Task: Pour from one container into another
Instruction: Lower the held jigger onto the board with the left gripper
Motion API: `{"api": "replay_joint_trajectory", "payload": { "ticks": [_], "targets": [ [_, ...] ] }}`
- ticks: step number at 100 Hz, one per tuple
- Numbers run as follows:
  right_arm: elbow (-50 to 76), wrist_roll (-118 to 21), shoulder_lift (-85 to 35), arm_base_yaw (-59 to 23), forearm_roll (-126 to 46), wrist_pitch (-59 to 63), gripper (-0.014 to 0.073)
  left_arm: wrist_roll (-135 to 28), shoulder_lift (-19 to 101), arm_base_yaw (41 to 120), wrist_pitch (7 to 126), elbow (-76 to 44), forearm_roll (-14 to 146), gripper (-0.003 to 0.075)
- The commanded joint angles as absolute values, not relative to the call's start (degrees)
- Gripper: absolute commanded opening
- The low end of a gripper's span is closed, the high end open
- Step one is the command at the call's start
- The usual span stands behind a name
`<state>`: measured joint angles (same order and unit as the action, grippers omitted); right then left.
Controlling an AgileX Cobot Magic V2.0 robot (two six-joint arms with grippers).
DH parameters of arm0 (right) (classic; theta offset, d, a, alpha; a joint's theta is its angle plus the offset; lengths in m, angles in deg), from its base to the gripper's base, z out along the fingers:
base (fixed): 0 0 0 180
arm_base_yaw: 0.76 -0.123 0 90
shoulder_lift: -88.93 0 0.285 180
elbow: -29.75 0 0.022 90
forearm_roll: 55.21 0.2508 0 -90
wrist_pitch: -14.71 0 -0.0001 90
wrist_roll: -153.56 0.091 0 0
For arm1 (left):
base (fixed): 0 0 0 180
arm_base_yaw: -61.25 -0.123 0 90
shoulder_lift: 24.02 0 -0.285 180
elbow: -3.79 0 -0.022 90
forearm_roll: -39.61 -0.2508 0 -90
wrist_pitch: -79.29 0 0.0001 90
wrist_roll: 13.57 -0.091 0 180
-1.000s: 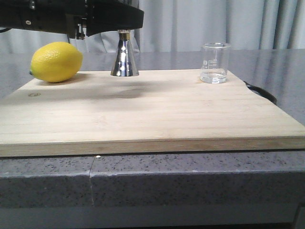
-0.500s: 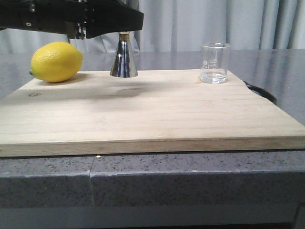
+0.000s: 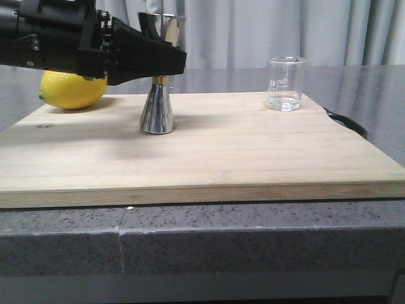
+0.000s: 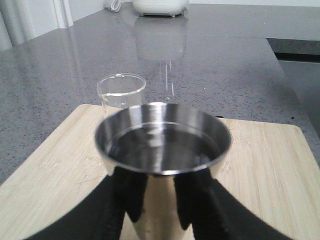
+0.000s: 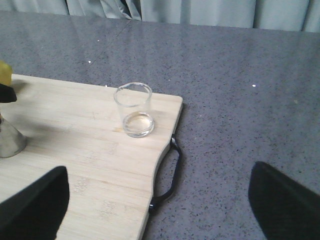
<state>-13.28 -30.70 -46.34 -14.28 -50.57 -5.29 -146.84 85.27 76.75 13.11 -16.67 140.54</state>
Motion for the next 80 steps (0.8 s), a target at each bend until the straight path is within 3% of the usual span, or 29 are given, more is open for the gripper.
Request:
{"api": "replay_joint_trajectory", "payload": {
  "ticks": [1, 80],
  "targets": [
    [-11.7, -30.7, -46.8, -14.3, -51.3, -0.6, 0.0658, -147.7, 83.1, 77.2, 7.3, -15.6, 146.4, 0.0209],
    [-11.7, -30.7, -46.8, -14.3, -51.3, -0.6, 0.0658, -148.3, 83.2, 77.2, 7.3, -15.5, 146.4, 0.0208]
  ]
}}
